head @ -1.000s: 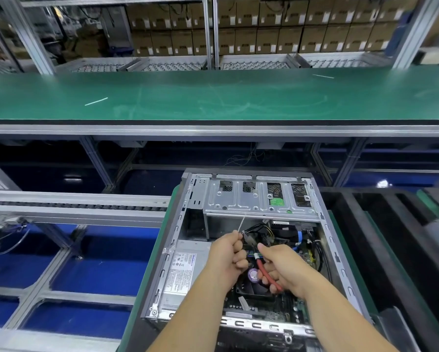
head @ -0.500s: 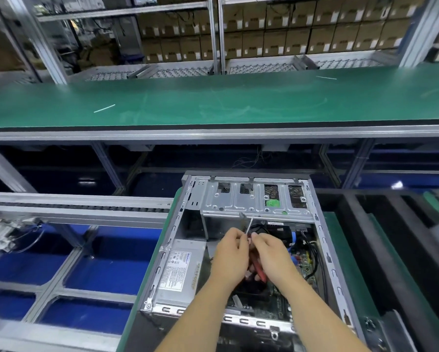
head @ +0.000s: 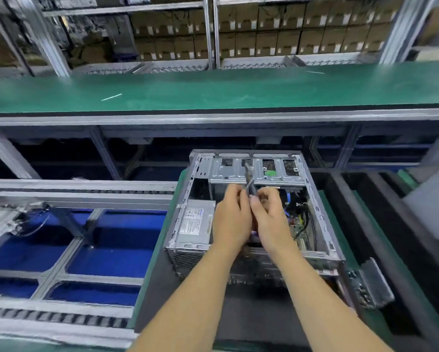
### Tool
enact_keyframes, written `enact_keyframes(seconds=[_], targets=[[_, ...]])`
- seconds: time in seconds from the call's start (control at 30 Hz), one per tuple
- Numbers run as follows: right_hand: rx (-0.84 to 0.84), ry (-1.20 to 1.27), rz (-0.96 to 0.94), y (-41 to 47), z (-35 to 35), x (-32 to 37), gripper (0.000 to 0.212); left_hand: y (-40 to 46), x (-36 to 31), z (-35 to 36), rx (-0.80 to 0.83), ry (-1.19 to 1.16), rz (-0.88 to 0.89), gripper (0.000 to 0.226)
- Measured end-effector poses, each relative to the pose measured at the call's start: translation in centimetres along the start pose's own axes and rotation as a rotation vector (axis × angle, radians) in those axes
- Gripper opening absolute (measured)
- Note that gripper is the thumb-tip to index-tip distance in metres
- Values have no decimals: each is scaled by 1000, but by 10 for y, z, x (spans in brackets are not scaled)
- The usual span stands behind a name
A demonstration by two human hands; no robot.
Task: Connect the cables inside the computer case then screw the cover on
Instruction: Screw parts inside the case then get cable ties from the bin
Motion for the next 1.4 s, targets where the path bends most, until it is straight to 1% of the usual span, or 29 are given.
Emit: enact_keyframes(seconds=[0.1, 0.13, 0.2, 0.27, 0.37, 0.43, 0.47, 0.57, 0.7, 0.73, 0.8, 0.83, 0.87, 0.93, 1.0, 1.1, 1.2, 1.27, 1.33, 1.4], targets=[[-21, 67, -13, -42, 40, 15, 18, -35, 11, -53, -90, -20, 65, 13], [6, 97, 1, -58, 62, 16, 19, -50, 24, -76, -153, -32, 54, 12], [125, 124, 38, -95, 114, 12, 19, -84, 64, -127, -292, -42, -19, 13], [278, 115, 116, -140, 172, -5, 17, -129, 122, -173, -417, -22, -165, 17], [470, 4, 289, -223, 252, -49, 4, -224, 224, -235, -601, 32, -515, 22], [607, -144, 365, -284, 299, -73, 16, -301, 281, -272, -717, 106, -725, 28], [688, -201, 384, -314, 321, -80, 20, -338, 306, -288, -748, 146, -825, 27], [942, -427, 324, -389, 369, -88, 31, -427, 356, -319, -756, 217, -1105, 15], [1222, -652, 246, -458, 402, -98, 33, -498, 379, -340, -785, 277, -1281, 17], [1280, -720, 204, -473, 406, -101, 35, -514, 383, -342, -793, 278, -1329, 16], [1366, -882, 54, -498, 408, -108, 50, -543, 389, -345, -775, 310, -1432, 16], [1389, -958, -28, -508, 407, -110, 55, -554, 390, -346, -760, 339, -1470, 18], [1401, -1019, -107, -516, 406, -113, 56, -560, 389, -347, -752, 373, -1486, 19], [1401, -1112, -249, -526, 404, -116, 54, -562, 384, -352, -749, 453, -1458, 23], [1380, -1148, -312, -527, 404, -116, 52, -558, 376, -357, -765, 534, -1417, 25], [1341, -1115, -312, -520, 402, -111, 44, -543, 361, -359, -831, 506, -1333, 23], [1305, -1091, -314, -496, 403, -92, 34, -513, 352, -350, -877, 265, -1231, 24], [1266, -1040, -244, -464, 401, -77, 33, -477, 344, -345, -855, 121, -1186, 27], [1173, -970, -152, -409, 388, -61, 33, -415, 325, -338, -811, 64, -1069, 29], [997, -892, -87, -338, 357, -45, 34, -335, 290, -320, -722, 66, -890, 31]])
Point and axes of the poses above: each hand's wrist, its own y-axis towards the middle knuckle, its own z-axis out of the palm, x = y × z, the point moved 6 cm from there along y, towards the middle knuckle, and after that the axes turned 3 degrees about -z, right-handed, at the moved point
